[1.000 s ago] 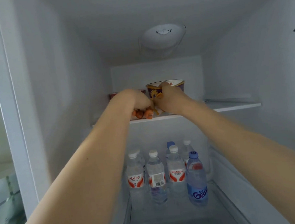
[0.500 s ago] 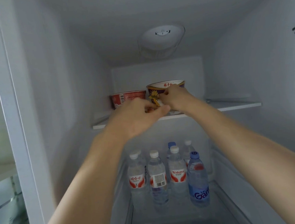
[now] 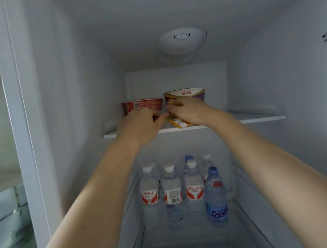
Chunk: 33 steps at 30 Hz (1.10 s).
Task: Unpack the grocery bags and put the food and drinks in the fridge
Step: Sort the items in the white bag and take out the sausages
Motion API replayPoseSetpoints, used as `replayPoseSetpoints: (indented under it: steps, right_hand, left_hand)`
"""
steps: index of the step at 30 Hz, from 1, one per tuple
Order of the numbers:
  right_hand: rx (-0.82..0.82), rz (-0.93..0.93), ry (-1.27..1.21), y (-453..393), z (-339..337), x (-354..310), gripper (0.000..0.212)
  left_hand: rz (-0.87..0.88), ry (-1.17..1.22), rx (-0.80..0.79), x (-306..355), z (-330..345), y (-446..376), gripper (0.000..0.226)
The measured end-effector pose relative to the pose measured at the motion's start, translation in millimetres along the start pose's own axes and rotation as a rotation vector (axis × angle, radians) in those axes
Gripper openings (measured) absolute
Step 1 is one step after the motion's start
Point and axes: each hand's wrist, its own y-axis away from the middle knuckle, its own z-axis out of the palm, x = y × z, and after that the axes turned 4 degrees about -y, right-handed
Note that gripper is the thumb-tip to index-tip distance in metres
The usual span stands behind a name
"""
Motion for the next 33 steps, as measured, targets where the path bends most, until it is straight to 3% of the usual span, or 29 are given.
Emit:
replayPoseSetpoints:
  steps: [2, 6, 11, 15, 20, 23, 26, 30, 33]
  right_hand:
    - [-0.006, 0.049, -0.013, -1, -2, 3, 0.029]
    - [0.184, 0.157, 0.060, -10, -7, 21, 0.020]
    - [0.321, 0.267, 0.119, -8, -15, 35, 0.035]
    - [0.418, 0.300, 0.221, -7, -20, 36, 0.030]
    - [0.294, 0.245, 0.127, -1, -15, 29, 0.035]
    - [0.418, 0.168, 0.127, 9, -14, 26, 0.038]
    - [0.566, 0.081, 0.159, 26, -16, 20, 0.040]
    - [0.600, -0.010, 0.204, 52, -18, 13, 0.034]
    - [0.611, 0.030, 0.202, 81, -20, 4, 0.029]
  left_hand:
    - [-0.010, 0.009, 0.062, 0, 3, 0, 0.042]
    - [-0.029, -0.021, 0.110, 2, 5, -1, 0.044]
    - [-0.013, -0.044, 0.135, 6, 3, 2, 0.047]
    - [-0.002, -0.012, 0.178, 5, 2, 8, 0.045]
    - [-0.015, -0.085, 0.242, 3, 6, 12, 0.047]
    - [-0.009, -0.133, 0.201, 8, 6, 9, 0.055]
    - [0.025, -0.153, 0.298, 12, 6, 14, 0.054]
    - [0.078, -0.076, 0.404, 15, 0, 31, 0.049]
    - [0.118, 0.056, 0.460, 18, -11, 53, 0.037]
